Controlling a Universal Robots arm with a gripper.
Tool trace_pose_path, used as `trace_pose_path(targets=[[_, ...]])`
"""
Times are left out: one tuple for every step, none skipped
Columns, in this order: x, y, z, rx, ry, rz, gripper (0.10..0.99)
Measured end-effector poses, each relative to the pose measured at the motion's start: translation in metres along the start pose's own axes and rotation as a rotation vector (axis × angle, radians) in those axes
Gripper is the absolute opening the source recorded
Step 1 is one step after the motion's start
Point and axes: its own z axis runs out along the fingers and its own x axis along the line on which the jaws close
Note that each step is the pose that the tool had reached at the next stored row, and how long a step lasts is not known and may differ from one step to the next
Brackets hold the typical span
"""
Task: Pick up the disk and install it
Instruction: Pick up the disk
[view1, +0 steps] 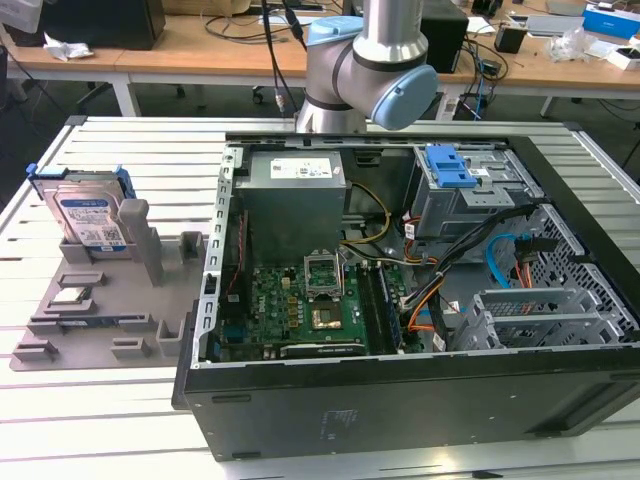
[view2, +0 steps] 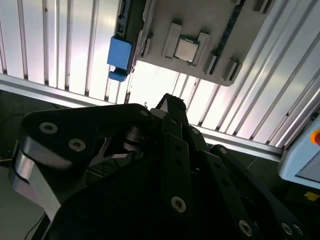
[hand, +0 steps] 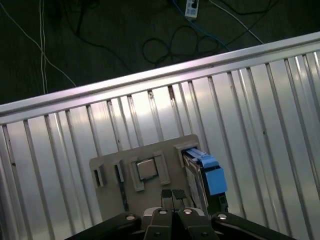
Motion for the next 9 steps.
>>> trace_pose_path(targets=[[0.0000,0.0000,0.0000,0.000,0.0004,-0.009,0.106],[0.0000,0.0000,0.0000,-0.001,0.0011,-0.022,0.106],[0.0000,0.0000,0.0000,-0.001,0.0014,-0.031,0.106],[0.0000,0.0000,0.0000,-0.001,0.0022,-0.048,0.106],[0.0000,0.0000,0.0000,-0.001,0.0028,-0.063,0.106],[0.0000,0.0000,0.0000,-0.002,0.0033,-0.071,0.106],[0.0000,0.0000,0.0000,-0.002,0.0038,-0.083,0.106],[0.0000,0.0000,0.0000,-0.002,0.0040,-0.090,0.106],[0.0000,0.0000,0.0000,-0.002,0.0041,-0.090,0.106]])
